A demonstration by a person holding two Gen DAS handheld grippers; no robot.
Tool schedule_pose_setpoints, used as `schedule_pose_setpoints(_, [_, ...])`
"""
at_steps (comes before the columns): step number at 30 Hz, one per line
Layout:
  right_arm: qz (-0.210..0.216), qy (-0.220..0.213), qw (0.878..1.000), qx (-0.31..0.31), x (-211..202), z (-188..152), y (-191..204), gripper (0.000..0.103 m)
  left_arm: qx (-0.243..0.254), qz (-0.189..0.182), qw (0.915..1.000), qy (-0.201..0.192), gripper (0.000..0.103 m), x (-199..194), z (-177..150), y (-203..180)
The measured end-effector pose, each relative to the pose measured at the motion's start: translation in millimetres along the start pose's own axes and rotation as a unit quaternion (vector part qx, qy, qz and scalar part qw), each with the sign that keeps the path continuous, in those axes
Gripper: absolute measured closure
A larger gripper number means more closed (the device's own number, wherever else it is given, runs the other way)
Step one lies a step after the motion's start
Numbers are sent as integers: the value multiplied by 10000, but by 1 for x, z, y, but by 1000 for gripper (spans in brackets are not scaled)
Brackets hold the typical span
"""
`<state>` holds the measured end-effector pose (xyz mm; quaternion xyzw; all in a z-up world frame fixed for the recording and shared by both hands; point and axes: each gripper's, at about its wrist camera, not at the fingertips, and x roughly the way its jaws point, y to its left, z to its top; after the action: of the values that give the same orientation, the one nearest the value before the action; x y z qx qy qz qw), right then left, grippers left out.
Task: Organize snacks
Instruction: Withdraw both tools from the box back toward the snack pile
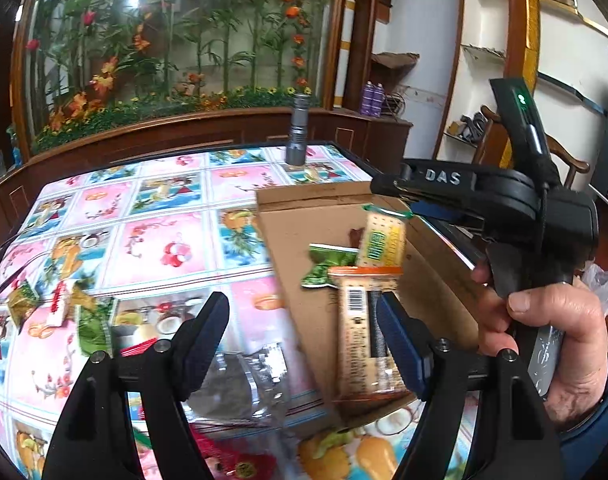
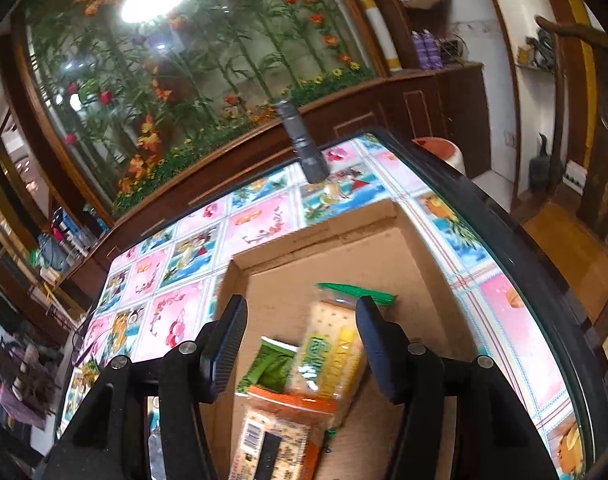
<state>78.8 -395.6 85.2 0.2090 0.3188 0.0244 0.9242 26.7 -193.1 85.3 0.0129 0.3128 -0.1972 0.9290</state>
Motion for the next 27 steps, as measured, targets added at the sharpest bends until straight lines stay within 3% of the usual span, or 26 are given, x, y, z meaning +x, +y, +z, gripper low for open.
schedule_pose_setpoints(10, [451,55,9960,-774,3,-19,48,39,-394,349,9985,-162,28,-24,-6,45])
schedule_pose_setpoints(16, [1032,261,9865,-1242,6,-39,85,39,-764,606,9950,-219,28,-42,-17,80])
schedule_pose_setpoints(27, [1229,454,9704,-2031,12,-68,120,39,-1141,1086,9874,-160,27,-82,-39,143])
